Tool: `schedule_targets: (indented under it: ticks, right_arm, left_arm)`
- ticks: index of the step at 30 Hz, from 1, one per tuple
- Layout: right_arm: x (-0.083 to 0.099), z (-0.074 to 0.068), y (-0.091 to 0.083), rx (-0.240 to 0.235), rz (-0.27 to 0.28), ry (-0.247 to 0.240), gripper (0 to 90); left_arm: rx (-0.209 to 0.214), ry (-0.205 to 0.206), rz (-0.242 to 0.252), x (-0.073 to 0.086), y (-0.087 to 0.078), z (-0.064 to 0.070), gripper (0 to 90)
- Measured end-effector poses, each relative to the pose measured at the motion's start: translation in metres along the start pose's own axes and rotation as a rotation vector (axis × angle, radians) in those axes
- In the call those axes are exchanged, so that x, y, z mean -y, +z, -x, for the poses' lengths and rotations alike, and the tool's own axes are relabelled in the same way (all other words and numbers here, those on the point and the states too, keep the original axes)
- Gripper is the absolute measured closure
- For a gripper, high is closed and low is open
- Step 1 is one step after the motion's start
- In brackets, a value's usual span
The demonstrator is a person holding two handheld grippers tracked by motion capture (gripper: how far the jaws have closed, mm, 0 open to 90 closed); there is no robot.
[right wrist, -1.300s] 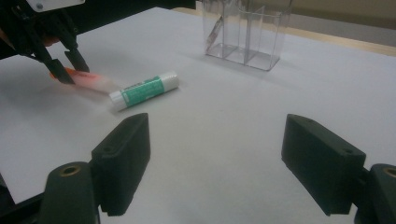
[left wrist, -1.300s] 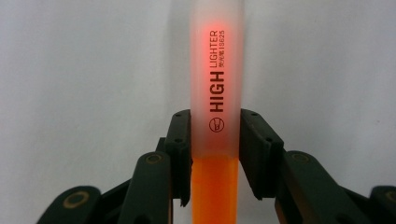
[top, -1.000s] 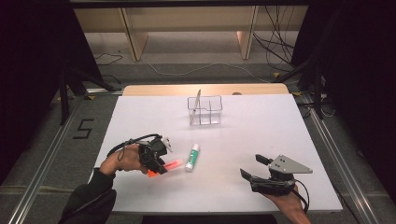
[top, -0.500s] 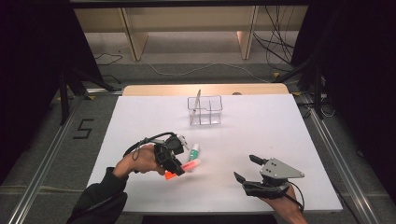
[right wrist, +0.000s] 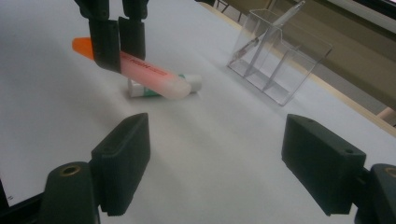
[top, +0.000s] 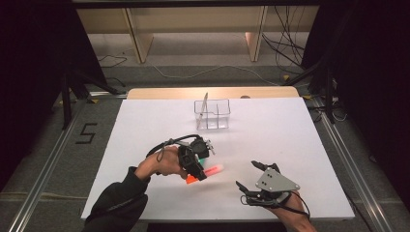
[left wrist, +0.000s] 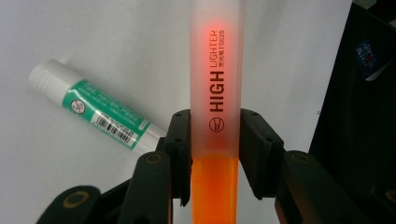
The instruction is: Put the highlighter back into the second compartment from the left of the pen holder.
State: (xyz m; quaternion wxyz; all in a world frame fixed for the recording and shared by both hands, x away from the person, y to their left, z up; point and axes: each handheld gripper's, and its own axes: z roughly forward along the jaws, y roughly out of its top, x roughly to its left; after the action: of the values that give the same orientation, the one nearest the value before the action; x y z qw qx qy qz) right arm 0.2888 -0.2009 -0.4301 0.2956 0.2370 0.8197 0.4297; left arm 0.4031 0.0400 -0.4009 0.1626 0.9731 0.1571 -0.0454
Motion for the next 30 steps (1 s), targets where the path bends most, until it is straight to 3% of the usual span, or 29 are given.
schedule_targets:
  ticks: [12, 20, 30]
  right_arm:
    - [-0.009, -0.011, 0.011, 0.016, -0.032, -0.146, 24.8]
    - [-0.012, -0.02, 0.018, 0.013, -0.061, -0.234, 25.6]
    - [-0.012, -0.029, 0.025, 0.013, -0.092, -0.309, 26.4]
  left_arm:
    - [0.015, 0.027, -0.022, -0.017, 0.004, 0.003, 66.2]
    - [0.013, 0.031, -0.05, -0.018, 0.007, 0.004, 66.2]
    - [0.021, 0.032, -0.066, -0.021, 0.011, 0.009, 66.2]
